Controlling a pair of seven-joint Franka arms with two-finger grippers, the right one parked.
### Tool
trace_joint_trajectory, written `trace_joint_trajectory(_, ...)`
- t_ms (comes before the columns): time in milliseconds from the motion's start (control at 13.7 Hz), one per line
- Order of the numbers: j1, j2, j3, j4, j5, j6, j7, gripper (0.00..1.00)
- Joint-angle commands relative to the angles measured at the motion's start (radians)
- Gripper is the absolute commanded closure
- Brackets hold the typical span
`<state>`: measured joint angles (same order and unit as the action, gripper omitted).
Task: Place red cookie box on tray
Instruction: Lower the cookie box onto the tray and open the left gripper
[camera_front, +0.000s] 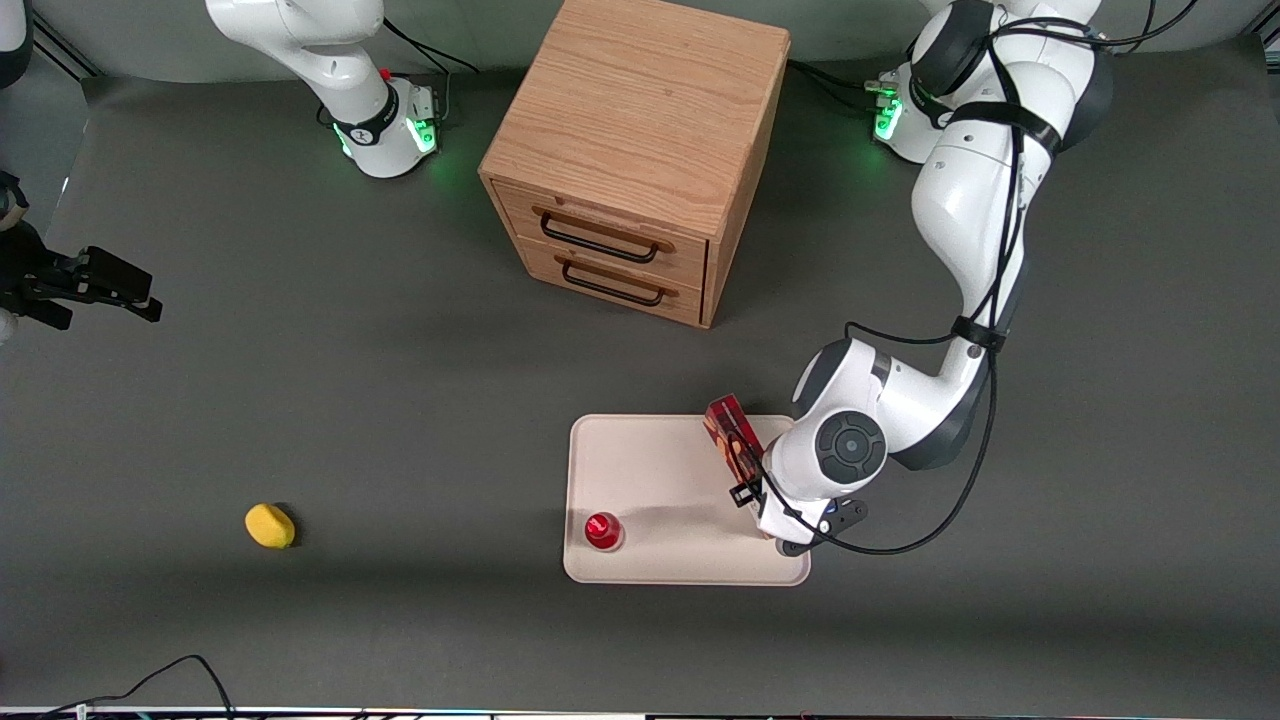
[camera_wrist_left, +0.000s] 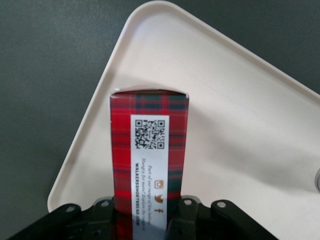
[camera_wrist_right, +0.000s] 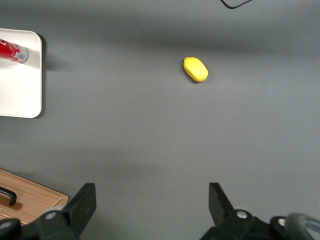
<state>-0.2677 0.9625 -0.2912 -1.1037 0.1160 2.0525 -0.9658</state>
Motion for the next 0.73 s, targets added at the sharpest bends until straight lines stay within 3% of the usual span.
trace_joint_trajectory(0, -0.001, 0.022, -0.002, 0.010, 0.063, 0.026, -0.016, 1.00)
trace_joint_trajectory(219, -0.001, 0.022, -0.002, 0.018, 0.102, 0.026, -0.018, 1.00)
trace_joint_trajectory(657, 0.016, 0.031, -0.008, 0.024, 0.106, 0.055, -0.004, 1.00)
